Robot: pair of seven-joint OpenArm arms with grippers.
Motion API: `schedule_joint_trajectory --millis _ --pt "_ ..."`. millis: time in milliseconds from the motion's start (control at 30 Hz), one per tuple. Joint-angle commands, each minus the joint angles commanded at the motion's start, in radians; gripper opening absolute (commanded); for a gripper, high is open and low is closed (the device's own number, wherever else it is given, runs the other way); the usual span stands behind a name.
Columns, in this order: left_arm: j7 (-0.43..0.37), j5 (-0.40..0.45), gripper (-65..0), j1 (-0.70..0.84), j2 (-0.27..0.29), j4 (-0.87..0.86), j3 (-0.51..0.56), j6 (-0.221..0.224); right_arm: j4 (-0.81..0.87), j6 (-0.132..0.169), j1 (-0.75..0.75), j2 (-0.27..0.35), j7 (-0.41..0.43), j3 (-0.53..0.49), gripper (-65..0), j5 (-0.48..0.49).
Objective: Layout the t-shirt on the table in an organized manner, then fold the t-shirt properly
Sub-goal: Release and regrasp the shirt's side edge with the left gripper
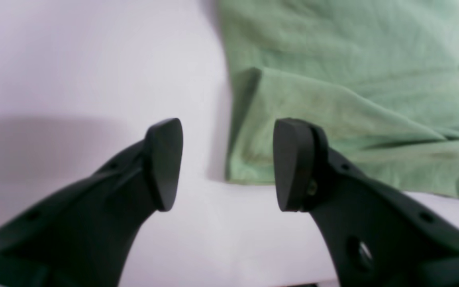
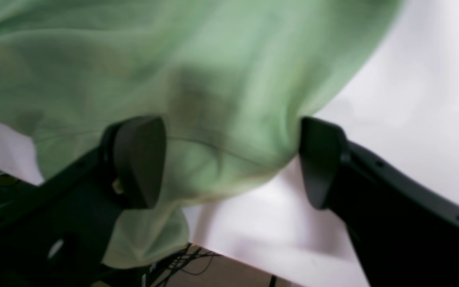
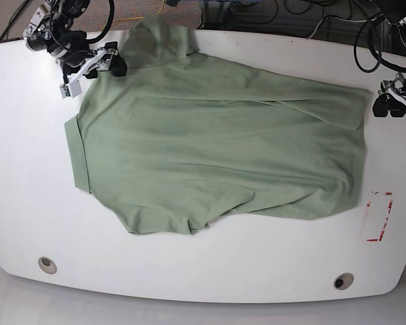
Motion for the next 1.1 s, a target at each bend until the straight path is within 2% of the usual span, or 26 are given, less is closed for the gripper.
schedule_joint_trajectory --millis 33,133,200,267,700,1100 --pt "-0.008 0.000 -31.1 0.000 0.000 -0.011 0.002 0.000 0.000 0.000 0.000 0.000 0.000 -0.005 -19.3 0.000" --pt "-0.046 0.003 -31.1 0.002 0.000 -0.043 0.005 0.000 0.000 0.000 0.000 -0.002 0.003 -0.025 -31.7 0.000" --pt "-0.066 0.032 -31.1 -0.002 0.000 -0.071 0.031 0.000 -0.002 0.000 0.002 -0.002 0.003 -0.043 -41.9 0.000" --pt "-0.068 0.074 -31.1 -0.006 0.002 -0.080 0.052 0.000 -0.002 0.000 0.002 -0.002 0.005 -0.058 -47.9 0.000" --pt "-0.068 0.086 -31.1 -0.051 0.008 -0.081 0.184 0.000 0.000 0.000 0.003 -0.002 0.005 -0.069 -49.0 0.000" --pt "-0.064 0.087 -31.3 -0.051 0.008 -0.081 0.253 0.000 0.000 0.000 0.005 -0.002 0.005 -0.068 -49.0 0.000"
